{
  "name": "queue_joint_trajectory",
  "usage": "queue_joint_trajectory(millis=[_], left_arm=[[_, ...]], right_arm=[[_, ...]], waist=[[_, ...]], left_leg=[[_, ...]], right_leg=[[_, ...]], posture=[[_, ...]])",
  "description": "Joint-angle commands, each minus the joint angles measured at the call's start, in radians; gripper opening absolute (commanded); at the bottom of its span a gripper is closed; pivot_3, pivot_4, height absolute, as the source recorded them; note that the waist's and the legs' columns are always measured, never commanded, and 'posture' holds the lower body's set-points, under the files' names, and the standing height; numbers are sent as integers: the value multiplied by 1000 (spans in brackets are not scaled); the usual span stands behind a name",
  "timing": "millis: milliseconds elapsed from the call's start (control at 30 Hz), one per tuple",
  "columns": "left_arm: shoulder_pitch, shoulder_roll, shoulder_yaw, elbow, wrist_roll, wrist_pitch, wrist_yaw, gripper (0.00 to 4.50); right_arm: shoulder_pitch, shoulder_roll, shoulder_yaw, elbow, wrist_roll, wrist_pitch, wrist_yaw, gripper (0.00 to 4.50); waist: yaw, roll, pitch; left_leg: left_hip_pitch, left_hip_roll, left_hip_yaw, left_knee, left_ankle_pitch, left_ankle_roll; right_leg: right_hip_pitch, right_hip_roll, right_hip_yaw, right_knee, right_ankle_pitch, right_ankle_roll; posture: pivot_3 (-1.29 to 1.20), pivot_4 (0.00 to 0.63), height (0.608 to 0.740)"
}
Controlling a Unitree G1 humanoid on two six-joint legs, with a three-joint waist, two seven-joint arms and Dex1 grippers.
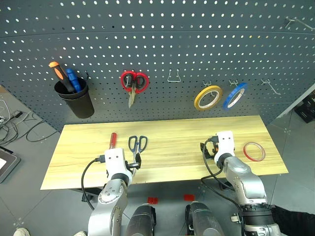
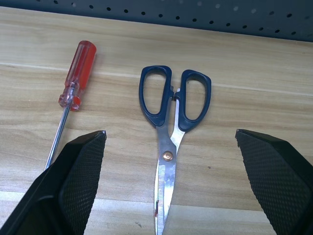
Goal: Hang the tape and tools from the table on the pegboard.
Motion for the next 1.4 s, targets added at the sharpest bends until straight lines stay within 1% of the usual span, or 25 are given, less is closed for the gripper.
queue_joint_trajectory(millis=[33, 267, 300, 767, 1100, 1167, 1267, 1333, 1400], left_arm=[[-6, 4, -9, -26, 6, -9, -3, 4480], [-6, -1, -8, -19, 3, -20, -7, 4480], [-4, -1, -9, -20, 3, -22, -7, 4480], [0, 2, -10, -22, 3, -23, -10, 4480], [4, -5, -11, -31, 1, -17, -6, 4480], [-1, -6, -4, -32, -4, -12, -6, 4480], [-46, 21, 20, -27, -25, -10, -40, 4480], [-106, 73, 12, -15, -37, -4, -97, 4480], [-163, 119, 5, 8, -58, 7, -159, 4480]], right_arm=[[1, 2, -16, -40, 7, -12, -4, 4500], [4, 0, -16, -41, 6, -17, -7, 4500], [6, -1, -16, -43, 6, -18, -6, 4500], [7, -2, -8, -43, 4, -20, -2, 4500], [13, -8, -13, -55, 4, -14, -2, 4500], [8, -19, -11, -54, -8, -24, -4, 4500], [-13, -61, -23, -53, -16, -7, 7, 4500], [-31, -109, -40, -55, -8, 36, 30, 4500], [-43, -160, -46, -61, -2, 66, 59, 4500]], waist=[[0, 0, 0], [0, 0, 0], [0, 0, 0], [0, 0, 0], [0, 0, 0], [0, 0, 0], [0, 0, 0], [1, 0, 2], [1, 0, 6]], left_leg=[[0, 0, 0, 0, 0, 0], [0, 0, 0, 0, 0, 0], [0, 0, 0, 0, 0, 0], [0, 0, 0, 0, 0, 0], [0, 0, 0, 0, 0, 0], [0, 0, 0, 0, 0, 0], [0, 0, 0, 0, 0, 0], [0, 0, 0, 1, 0, 0], [0, -1, 0, 1, 0, 0]], right_leg=[[0, 0, 0, 0, 0, 0], [0, 0, 0, 0, 0, 0], [0, 0, 0, 0, 0, 0], [0, 0, 0, 1, 0, 0], [0, 0, 0, 1, 0, 0], [0, 0, 0, 1, 0, 0], [0, 0, 0, 1, 0, 0], [0, 1, 0, 1, 0, 0], [0, 2, -1, 2, 0, 0]], posture=[[-97, 212, 740], [-99, 209, 740], [-100, 200, 740], [-96, 199, 740], [-99, 210, 740], [-113, 225, 740], [-117, 234, 740], [-132, 258, 740], [-137, 267, 740]])
